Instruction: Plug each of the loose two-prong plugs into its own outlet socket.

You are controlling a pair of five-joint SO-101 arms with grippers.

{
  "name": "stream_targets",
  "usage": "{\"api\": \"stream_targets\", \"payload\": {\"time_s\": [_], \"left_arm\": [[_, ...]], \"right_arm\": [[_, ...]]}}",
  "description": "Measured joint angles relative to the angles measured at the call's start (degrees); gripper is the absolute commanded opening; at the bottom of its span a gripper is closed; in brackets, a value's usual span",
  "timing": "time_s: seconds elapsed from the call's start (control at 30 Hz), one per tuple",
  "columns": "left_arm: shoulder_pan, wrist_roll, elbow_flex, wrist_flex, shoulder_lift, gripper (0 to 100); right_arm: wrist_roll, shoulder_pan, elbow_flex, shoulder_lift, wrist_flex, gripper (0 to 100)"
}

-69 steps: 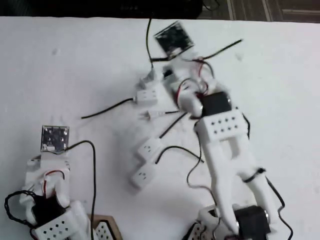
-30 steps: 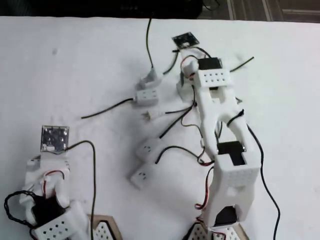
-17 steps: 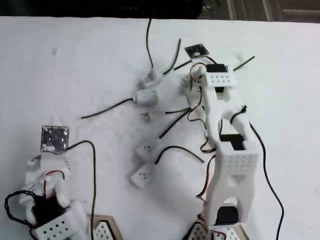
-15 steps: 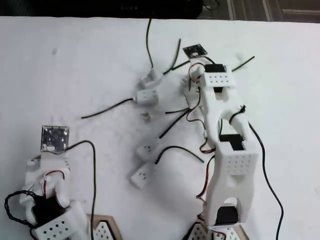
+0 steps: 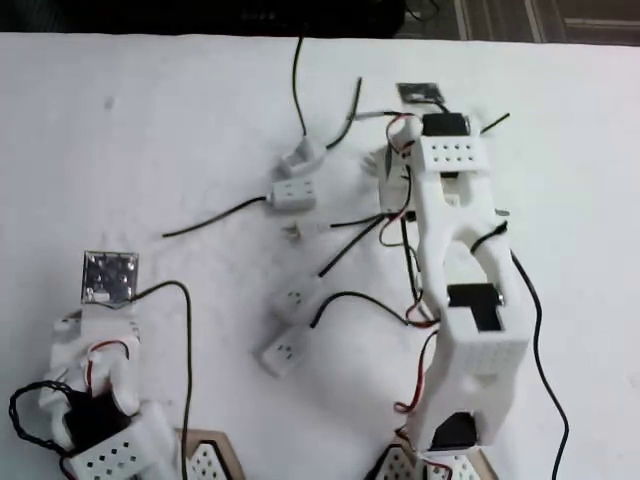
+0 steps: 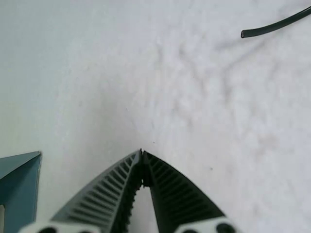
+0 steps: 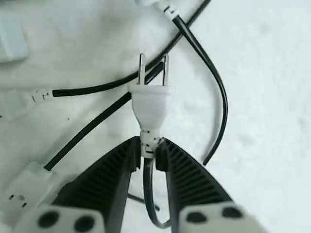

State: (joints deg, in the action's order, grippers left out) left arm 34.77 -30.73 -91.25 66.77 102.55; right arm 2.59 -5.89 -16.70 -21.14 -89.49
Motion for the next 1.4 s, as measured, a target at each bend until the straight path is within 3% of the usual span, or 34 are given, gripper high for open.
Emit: {"api": "stream_targets", "payload": {"time_s": [0.37,0.57,0.77,0.93,1.13,1.3,1.4], "left_arm": [[0.00,0.00,0.00,0.00,0.00,2],[0.00,0.00,0.00,0.00,0.00,2],[0.00,0.00,0.00,0.00,0.00,2],[0.00,0.00,-0.18,0.00,0.00,2],[0.00,0.00,-0.18,0.00,0.00,2],[0.00,0.00,-0.62,0.00,0.00,2],[0.00,0.00,-0.70,0.00,0.00,2]], "right_arm": [[35.25,3.25,0.79,10.11,-8.00,1.7],[38.24,4.57,6.95,10.90,-8.00,3.6],[38.24,4.66,11.08,10.90,-8.00,25.2],[38.15,4.57,11.43,11.16,-8.00,23.0],[26.55,4.57,11.43,11.16,-8.00,12.7],[6.68,4.66,10.46,11.16,-8.00,1.5],[-7.03,4.75,8.35,11.16,-8.18,1.9]]}}
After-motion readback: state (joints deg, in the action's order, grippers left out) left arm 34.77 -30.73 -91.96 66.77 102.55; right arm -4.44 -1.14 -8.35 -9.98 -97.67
